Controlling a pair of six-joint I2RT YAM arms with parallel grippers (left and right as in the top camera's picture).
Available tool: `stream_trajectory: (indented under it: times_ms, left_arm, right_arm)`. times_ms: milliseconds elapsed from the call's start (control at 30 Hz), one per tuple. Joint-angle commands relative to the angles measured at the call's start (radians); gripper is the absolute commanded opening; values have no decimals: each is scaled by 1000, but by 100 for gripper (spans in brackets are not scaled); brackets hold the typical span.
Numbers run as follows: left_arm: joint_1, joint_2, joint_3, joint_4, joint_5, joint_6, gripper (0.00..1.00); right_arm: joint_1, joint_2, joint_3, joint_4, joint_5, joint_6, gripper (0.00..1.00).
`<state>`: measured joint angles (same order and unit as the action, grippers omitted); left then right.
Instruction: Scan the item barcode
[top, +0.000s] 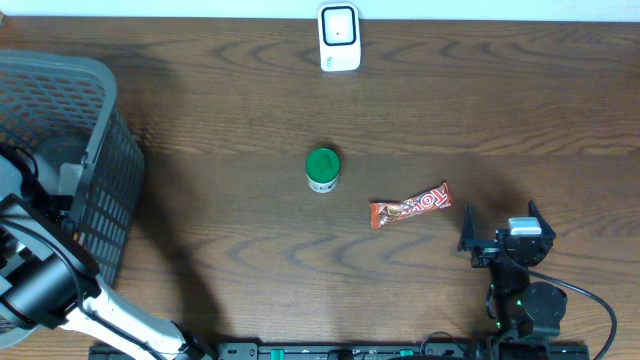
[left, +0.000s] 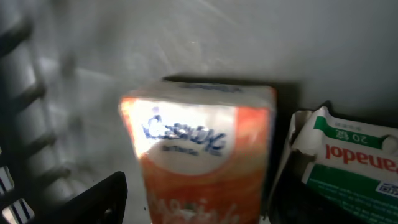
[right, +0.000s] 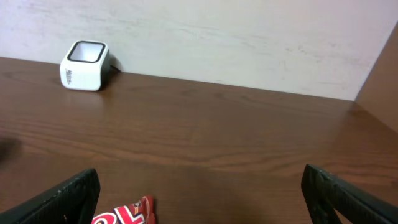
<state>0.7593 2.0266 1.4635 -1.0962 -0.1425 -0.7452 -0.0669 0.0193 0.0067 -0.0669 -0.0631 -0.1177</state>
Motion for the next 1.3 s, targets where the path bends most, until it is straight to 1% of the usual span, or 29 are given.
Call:
stream_trajectory:
  times_ms: [0, 67, 133, 333, 600, 767, 933, 967, 1033, 1267]
  left_arm:
    - [-3, 27, -21, 13, 159, 155, 78]
    - [-3, 21, -21, 23, 196, 197, 78]
    - [-3, 18, -21, 28, 199, 214, 78]
    - [-2, 17, -15, 70, 203, 200, 78]
    - [-2, -7, -3, 53, 213, 164, 79]
    - [-2, -107, -3, 13, 219, 169, 79]
    - [-2, -261, -3, 43, 193, 159, 79]
    - [-2, -286, -3, 51, 175, 146, 84]
    - [-2, -319, -3, 62, 144, 119, 89]
    - [-2, -291, -21, 68, 143, 112, 90]
  right_arm:
    - [9, -1, -1, -4, 2, -11, 99]
    - [9, -1, -1, -4, 2, -11, 99]
    - [9, -1, -1, -3, 2, -11, 99]
    - [9, -1, -1, -4, 2, -11, 99]
    - [9, -1, -1, -4, 2, -11, 99]
    - [9, -1, -1, -4, 2, -11, 99]
    - [9, -1, -1, -4, 2, -11, 99]
    - [9, -1, -1, -4, 2, -11, 99]
    - [9, -1, -1, -4, 2, -11, 99]
    - [9, -1, -1, -4, 2, -11, 99]
